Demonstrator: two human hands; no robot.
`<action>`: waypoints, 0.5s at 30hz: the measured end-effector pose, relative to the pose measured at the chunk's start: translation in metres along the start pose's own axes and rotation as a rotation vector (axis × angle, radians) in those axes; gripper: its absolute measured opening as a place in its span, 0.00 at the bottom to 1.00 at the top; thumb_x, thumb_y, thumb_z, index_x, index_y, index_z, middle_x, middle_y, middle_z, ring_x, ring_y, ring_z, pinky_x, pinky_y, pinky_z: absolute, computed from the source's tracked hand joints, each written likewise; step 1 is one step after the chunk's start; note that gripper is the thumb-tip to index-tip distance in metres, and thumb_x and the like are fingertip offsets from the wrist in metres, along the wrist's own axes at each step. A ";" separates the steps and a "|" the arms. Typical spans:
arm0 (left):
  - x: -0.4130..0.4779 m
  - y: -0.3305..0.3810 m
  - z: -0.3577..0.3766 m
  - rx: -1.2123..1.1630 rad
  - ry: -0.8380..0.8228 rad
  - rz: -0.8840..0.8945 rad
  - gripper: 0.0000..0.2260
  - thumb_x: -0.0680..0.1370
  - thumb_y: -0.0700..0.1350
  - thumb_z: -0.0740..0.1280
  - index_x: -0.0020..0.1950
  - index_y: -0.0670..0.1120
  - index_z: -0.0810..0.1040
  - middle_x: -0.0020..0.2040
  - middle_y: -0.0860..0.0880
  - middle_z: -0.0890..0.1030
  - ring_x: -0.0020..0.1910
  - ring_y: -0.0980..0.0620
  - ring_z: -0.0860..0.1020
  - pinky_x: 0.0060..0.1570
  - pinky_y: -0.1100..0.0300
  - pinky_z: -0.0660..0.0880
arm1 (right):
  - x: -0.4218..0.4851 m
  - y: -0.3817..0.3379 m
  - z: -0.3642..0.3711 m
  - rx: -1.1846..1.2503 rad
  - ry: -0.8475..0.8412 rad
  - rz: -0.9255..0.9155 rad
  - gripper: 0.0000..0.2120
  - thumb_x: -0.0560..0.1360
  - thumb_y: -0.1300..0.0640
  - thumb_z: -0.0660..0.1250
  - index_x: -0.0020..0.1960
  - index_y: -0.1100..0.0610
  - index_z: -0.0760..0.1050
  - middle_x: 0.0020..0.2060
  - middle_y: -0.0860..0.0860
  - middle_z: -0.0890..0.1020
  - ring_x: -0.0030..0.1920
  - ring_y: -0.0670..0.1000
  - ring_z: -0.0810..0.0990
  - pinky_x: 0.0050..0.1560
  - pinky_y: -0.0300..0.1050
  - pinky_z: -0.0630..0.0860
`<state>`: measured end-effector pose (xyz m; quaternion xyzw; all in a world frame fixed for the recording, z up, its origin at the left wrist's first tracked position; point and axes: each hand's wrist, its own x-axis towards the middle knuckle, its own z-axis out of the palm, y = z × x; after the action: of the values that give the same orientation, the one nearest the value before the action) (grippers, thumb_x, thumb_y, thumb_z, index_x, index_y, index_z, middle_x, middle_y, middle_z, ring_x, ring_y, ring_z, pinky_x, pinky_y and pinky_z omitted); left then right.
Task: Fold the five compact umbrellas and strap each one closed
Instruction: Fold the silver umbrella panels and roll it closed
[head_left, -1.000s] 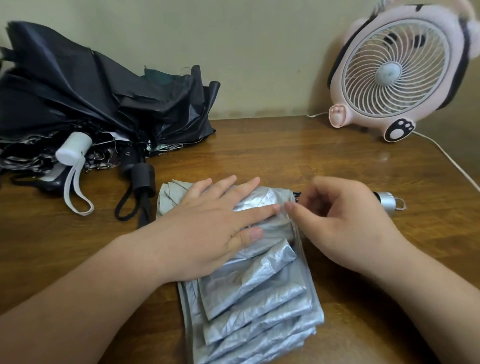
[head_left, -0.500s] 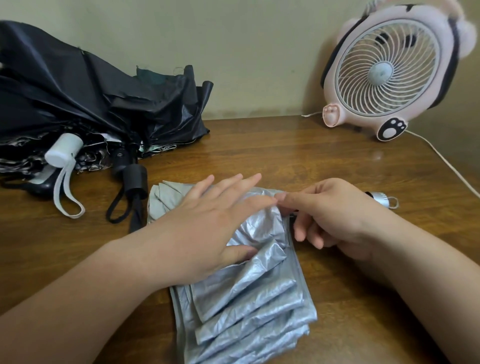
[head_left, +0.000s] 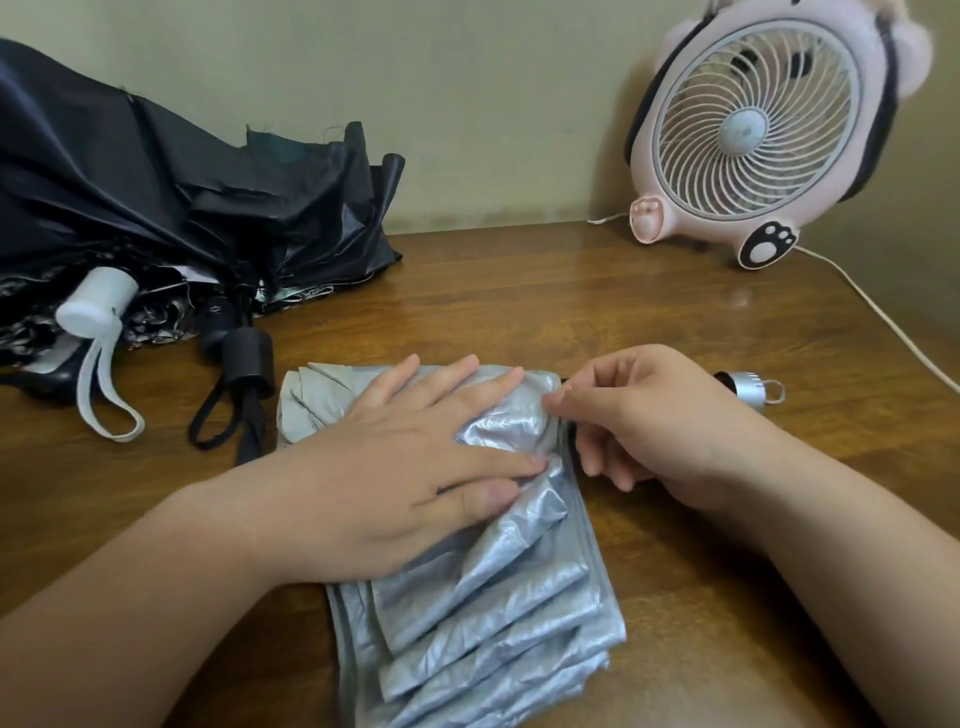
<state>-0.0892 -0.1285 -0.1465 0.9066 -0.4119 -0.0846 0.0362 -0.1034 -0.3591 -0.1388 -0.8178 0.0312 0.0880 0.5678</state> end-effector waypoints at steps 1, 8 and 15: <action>0.000 -0.001 -0.001 -0.058 0.014 0.001 0.22 0.81 0.69 0.38 0.72 0.79 0.58 0.78 0.71 0.35 0.76 0.66 0.30 0.77 0.53 0.30 | -0.004 -0.001 -0.001 -0.004 -0.032 0.018 0.12 0.77 0.56 0.72 0.41 0.64 0.80 0.25 0.59 0.78 0.20 0.52 0.68 0.23 0.39 0.58; 0.004 -0.001 -0.003 -0.004 0.201 -0.085 0.28 0.79 0.70 0.49 0.78 0.70 0.47 0.82 0.66 0.47 0.80 0.65 0.45 0.80 0.55 0.46 | -0.016 -0.004 -0.003 -0.162 -0.214 0.016 0.13 0.76 0.59 0.74 0.34 0.62 0.80 0.28 0.59 0.82 0.21 0.50 0.71 0.24 0.35 0.66; 0.004 0.012 0.000 0.163 0.022 -0.148 0.26 0.74 0.73 0.34 0.73 0.77 0.32 0.79 0.60 0.26 0.78 0.51 0.25 0.77 0.43 0.29 | -0.015 -0.001 -0.008 -0.373 -0.221 -0.052 0.12 0.74 0.54 0.76 0.36 0.60 0.81 0.27 0.55 0.83 0.23 0.49 0.74 0.27 0.39 0.70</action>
<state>-0.0955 -0.1397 -0.1456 0.9353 -0.3489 -0.0434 -0.0393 -0.1168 -0.3668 -0.1325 -0.8947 -0.0691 0.1666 0.4087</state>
